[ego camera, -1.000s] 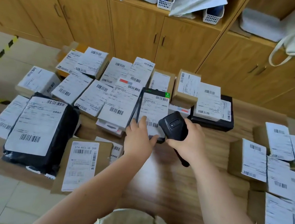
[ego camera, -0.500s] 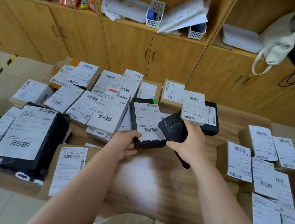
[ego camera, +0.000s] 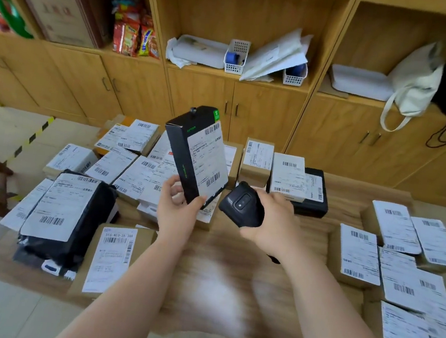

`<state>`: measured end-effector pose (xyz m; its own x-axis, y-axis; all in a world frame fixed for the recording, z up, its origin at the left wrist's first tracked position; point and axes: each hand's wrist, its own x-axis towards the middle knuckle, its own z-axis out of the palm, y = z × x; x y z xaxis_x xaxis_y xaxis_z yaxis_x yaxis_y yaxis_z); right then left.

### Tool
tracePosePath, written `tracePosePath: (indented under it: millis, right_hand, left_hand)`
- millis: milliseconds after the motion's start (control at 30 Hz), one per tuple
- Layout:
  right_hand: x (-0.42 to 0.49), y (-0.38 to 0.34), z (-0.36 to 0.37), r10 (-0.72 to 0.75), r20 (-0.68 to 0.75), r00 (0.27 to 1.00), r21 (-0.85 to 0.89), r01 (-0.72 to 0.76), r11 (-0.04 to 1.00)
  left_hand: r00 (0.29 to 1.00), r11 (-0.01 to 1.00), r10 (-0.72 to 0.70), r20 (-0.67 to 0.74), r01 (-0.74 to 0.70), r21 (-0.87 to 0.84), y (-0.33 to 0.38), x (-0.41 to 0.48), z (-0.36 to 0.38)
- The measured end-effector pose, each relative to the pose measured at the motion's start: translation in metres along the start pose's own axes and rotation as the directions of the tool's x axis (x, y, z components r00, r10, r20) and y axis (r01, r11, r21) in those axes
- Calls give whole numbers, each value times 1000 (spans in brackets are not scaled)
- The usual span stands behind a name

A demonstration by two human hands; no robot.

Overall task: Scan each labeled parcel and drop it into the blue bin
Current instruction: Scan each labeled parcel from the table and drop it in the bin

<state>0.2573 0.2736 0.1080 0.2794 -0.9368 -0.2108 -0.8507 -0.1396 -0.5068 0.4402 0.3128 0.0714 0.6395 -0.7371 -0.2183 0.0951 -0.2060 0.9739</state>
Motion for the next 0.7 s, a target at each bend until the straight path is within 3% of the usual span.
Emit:
tracePosePath:
  millis: [233,400,500,600,700]
  right_hand:
    - [-12,5,-3,-7,30,1000,-103,10,995]
    - [-17,15,-4,18,77,997,-12,-17,1000]
    - [-24,19,-3,41,38,998,43,-42,998]
    - [-34,23,4,134,-89,987,99,-125,987]
    - [-53,26,17,253,-247,936,228,-198,953]
  left_hand:
    - [1000,1000,-15,-4,15,-4,-2,-14,-4]
    - [998,997,-62,-15,62,-47,-1,-19,-6]
    - [980,975,-196,26,198,-103,-1,-15,-5]
    - [874,866,-447,192,476,-153,-2,-6,-3]
    - [700,746,-610,371,665,-28,1,-3,-5]
